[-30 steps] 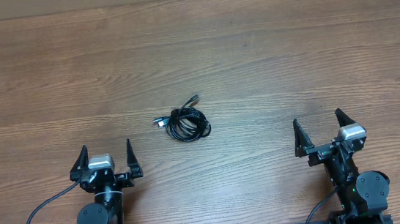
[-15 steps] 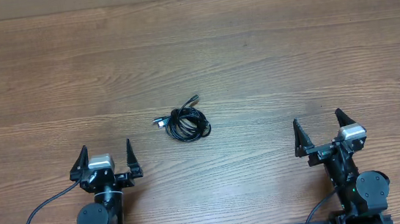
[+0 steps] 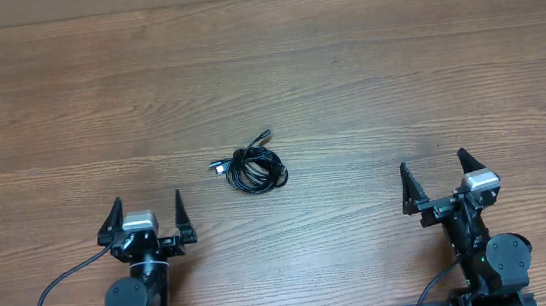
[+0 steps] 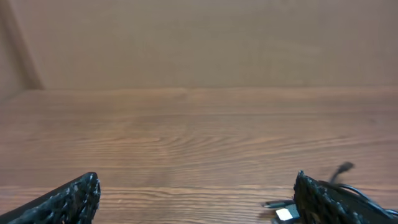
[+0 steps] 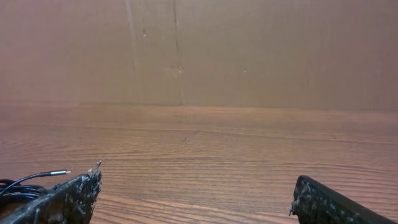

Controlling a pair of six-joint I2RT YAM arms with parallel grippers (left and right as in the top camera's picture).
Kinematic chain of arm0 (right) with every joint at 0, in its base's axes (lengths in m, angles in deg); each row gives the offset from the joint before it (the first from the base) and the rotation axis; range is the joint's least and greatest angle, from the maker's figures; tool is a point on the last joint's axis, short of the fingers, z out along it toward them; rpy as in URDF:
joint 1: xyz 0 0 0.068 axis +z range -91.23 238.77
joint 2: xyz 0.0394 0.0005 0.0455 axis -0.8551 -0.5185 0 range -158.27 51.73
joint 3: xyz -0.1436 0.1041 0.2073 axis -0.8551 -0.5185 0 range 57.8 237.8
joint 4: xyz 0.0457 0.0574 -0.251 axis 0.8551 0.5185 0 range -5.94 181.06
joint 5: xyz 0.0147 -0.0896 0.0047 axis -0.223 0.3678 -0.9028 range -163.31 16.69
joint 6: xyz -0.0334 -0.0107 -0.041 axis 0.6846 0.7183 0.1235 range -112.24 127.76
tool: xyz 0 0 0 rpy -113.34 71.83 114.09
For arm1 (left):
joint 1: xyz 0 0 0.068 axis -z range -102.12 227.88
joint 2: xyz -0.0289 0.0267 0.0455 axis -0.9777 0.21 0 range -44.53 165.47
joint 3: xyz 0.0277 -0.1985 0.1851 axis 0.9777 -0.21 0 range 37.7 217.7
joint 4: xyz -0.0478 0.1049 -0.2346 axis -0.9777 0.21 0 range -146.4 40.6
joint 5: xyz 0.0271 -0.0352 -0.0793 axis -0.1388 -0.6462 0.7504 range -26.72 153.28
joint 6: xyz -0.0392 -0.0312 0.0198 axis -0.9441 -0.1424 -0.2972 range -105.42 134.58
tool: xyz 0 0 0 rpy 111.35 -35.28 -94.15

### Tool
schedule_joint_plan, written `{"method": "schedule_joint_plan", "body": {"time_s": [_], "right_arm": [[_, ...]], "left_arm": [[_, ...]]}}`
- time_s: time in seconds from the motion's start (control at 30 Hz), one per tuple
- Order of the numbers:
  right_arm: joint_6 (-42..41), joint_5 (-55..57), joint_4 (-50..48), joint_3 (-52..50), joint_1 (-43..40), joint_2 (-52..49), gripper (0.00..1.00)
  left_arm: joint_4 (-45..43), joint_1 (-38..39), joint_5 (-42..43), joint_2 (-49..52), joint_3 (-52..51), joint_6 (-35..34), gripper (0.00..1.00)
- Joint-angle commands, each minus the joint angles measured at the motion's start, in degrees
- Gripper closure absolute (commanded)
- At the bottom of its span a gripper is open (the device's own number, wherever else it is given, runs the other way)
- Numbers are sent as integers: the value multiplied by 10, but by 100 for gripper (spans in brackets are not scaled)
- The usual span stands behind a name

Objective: Untangle cables

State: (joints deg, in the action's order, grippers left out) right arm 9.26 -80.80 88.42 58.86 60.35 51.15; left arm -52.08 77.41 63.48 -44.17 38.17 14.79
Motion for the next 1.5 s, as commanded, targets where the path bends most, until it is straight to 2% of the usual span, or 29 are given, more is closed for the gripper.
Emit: {"method": "schedule_joint_plan", "body": {"time_s": [0.0,0.13,0.27,0.37,0.47,0.63,0.77,0.93,1.03,1.23,1.27,1.3,1.33,1.47], "right_arm": [[-2,-1,-3,-6,3,3,0],[-2,-1,-24,-6,2,3,0],[-31,-1,-59,18,2,3,0],[-70,-1,-85,68,2,1,0],[-76,2,-88,129,2,-12,0],[-75,29,-67,258,2,-76,0],[-75,29,0,386,2,-162,0],[-75,15,156,554,2,-293,0],[-75,-18,278,658,2,-380,0],[-75,-52,450,794,2,-529,0],[-75,-69,466,804,2,-553,0],[-75,-91,473,807,2,-570,0],[-75,-114,475,807,2,-584,0],[-81,-209,497,806,2,-648,0]], "left_arm": [[-2,3,45,-1,-1,4,0],[-2,3,49,-1,11,-40,0],[33,3,56,0,74,-85,0],[135,3,59,29,189,-127,0],[224,3,77,94,307,-127,0],[420,3,121,289,553,-124,0],[603,3,153,474,765,-104,0],[776,11,213,662,967,-90,1],[841,17,246,751,1026,-91,0],[873,17,309,874,1029,-94,0],[874,18,310,900,1029,-94,25],[874,18,309,920,1029,-94,83],[874,18,309,940,1029,-94,96],[860,24,309,1013,1029,-98,96]]}}
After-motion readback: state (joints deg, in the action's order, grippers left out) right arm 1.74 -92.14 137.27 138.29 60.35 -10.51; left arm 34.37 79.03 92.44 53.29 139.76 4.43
